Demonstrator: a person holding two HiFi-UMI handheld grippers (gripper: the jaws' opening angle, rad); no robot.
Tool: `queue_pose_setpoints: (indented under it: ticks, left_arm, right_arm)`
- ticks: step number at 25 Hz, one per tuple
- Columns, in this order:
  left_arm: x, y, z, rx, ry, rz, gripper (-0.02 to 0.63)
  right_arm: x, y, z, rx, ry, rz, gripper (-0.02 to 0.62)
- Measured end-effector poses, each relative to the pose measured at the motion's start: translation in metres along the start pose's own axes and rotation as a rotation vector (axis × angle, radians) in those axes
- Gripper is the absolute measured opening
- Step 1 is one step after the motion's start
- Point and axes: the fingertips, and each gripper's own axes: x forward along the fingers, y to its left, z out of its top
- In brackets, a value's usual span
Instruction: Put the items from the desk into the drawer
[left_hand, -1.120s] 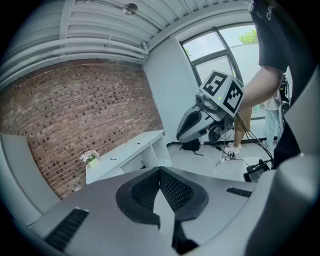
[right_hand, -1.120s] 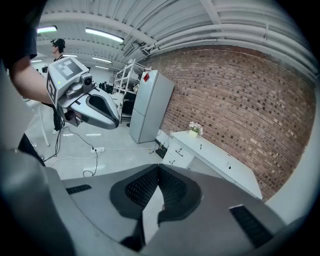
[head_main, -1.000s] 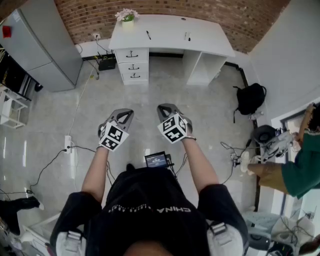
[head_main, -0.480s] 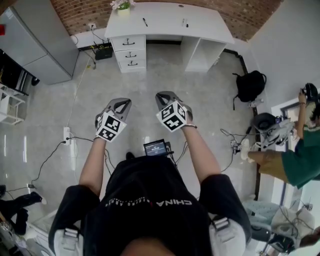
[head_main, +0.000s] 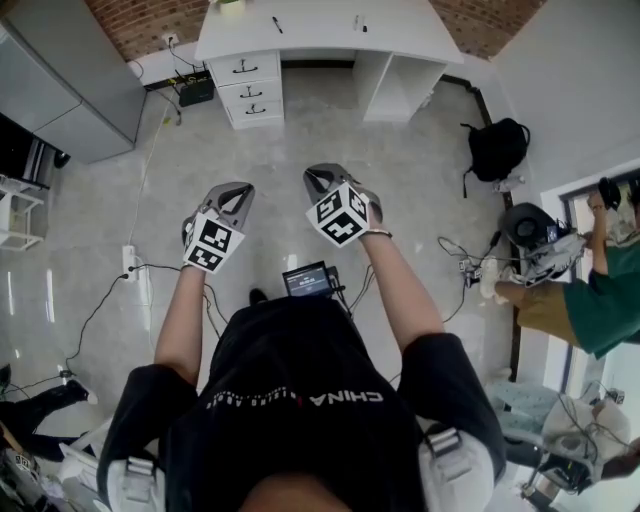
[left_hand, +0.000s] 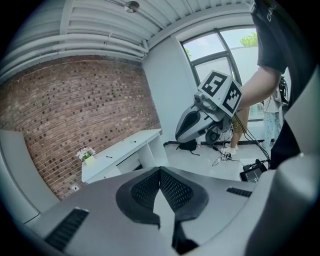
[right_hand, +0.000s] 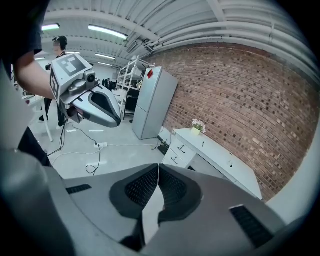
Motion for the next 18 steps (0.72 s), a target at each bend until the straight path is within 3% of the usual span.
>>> queue_pose_setpoints:
  ticks: [11, 18]
  left_arm:
    - [0.023, -0.001, 0.013, 0.009, 0.023, 0.012, 0.012]
    - [0.050, 0.000, 0.027, 0.004, 0.049, 0.043, 0.012]
  right_arm:
    - [-0.006, -0.042, -0.015, -0.100, 0.024, 0.014, 0.015]
    - [0.001, -0.069, -0.022, -0.084, -0.016, 0.035, 0.015]
